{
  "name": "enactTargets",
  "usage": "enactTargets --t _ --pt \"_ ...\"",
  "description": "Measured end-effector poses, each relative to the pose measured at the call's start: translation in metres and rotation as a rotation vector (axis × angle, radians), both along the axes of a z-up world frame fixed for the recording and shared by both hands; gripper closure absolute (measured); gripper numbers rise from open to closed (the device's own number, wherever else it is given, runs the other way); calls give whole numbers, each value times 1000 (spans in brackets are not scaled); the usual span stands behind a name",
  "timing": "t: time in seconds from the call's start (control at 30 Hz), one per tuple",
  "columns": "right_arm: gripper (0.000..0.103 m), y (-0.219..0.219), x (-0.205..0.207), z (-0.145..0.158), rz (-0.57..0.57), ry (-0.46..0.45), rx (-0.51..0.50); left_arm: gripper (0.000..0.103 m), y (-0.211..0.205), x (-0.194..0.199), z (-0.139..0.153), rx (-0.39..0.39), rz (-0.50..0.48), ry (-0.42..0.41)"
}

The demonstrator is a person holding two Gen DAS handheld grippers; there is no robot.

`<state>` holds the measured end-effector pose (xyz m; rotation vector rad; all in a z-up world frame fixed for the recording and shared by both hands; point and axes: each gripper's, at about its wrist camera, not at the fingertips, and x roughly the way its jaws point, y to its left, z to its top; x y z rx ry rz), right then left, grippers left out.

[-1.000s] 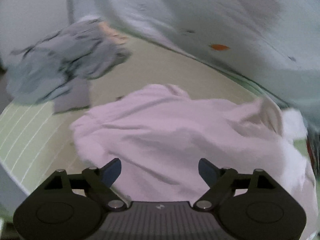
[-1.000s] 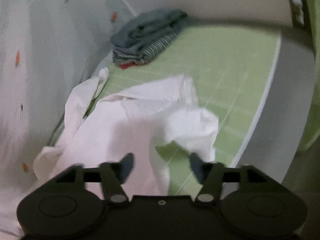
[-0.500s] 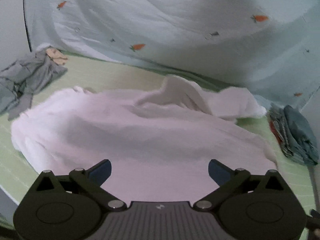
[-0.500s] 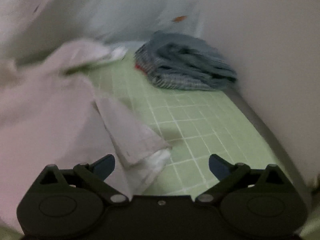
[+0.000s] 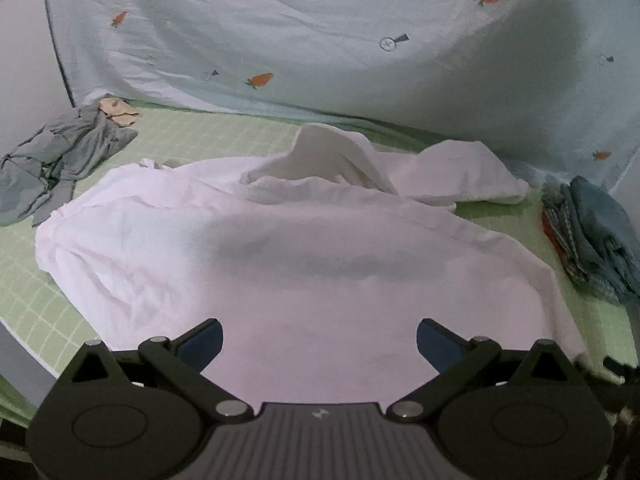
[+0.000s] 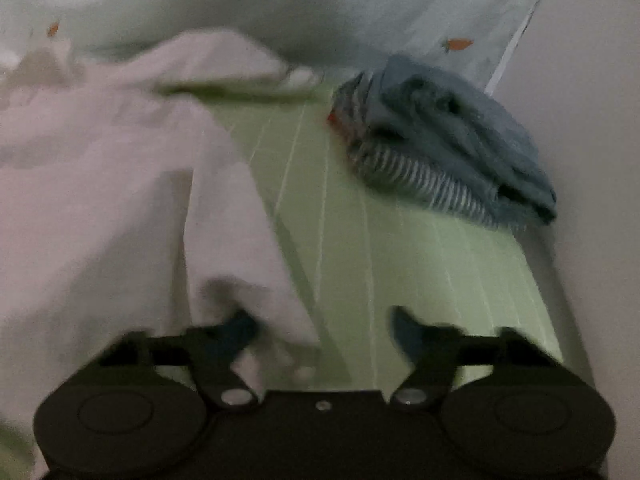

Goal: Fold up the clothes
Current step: 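Lay the white shirt flat on the table and open both grippers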

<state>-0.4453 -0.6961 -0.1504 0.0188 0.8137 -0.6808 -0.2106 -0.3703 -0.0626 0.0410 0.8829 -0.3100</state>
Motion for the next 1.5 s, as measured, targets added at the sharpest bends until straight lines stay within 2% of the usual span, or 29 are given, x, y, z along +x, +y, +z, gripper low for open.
enactTargets --t 0.03,0.1,0.17,0.27,0.43,0.57,0.63,0.67,0.73,0.77,0.8,0.87,1.0,1.1,1.17,1.23,1.27,1.33,1.4,1.5 --pt "58 -16 0 7 -60 -33 -13 1 0 0 2 -2 7 -4" --pt "52 -48 -2 22 -179 -116 -24 1 0 -1 3 -1 23 -5" --pt "45 -62 0 30 -212 -124 -59 1 2 -1 3 4 38 3" --pt "44 -62 2 32 -227 -101 -97 1 7 -2 0 11 65 19" --pt "27 -33 -21 3 -258 -96 75 1 16 -4 0 9 104 30" --pt "20 -25 -38 -21 -322 -39 121 1 18 -4 -5 10 106 56" --pt "17 -27 -47 -24 -356 -64 170 1 19 -4 -7 11 106 68" --pt "19 -28 -51 -23 -363 -87 207 1 18 -4 -7 12 103 69" --pt "31 -31 -61 -22 -373 -138 281 1 16 -4 -7 11 96 71" --pt "56 -29 -62 -21 -356 -136 279 1 15 -4 -7 7 92 71" --pt "74 -27 -62 -20 -329 -132 283 1 14 -5 -7 4 88 72" --pt "83 -24 -61 -18 -273 -126 295 1 14 -5 -8 0 81 74" --pt "86 -22 -70 -12 -262 -112 246 1 18 -5 -10 -7 87 78" --pt "86 -26 -78 -10 -331 -116 260 1 29 -3 -9 -12 114 82" --pt "85 -23 -74 -12 -348 -71 251 1 40 0 -10 -15 137 88" --pt "81 -14 -61 -9 -332 8 191 1 54 6 -11 -26 167 97" --pt "74 -10 -55 -6 -327 43 158 1 62 8 -12 -32 182 101" --pt "55 -3 -44 1 -328 67 124 1 79 16 -13 -44 212 108" --pt "31 5 -32 11 -329 50 106 1 97 26 -14 -56 240 110" --pt "12 22 -10 28 -326 -6 104 1 129 44 -16 -70 279 117"
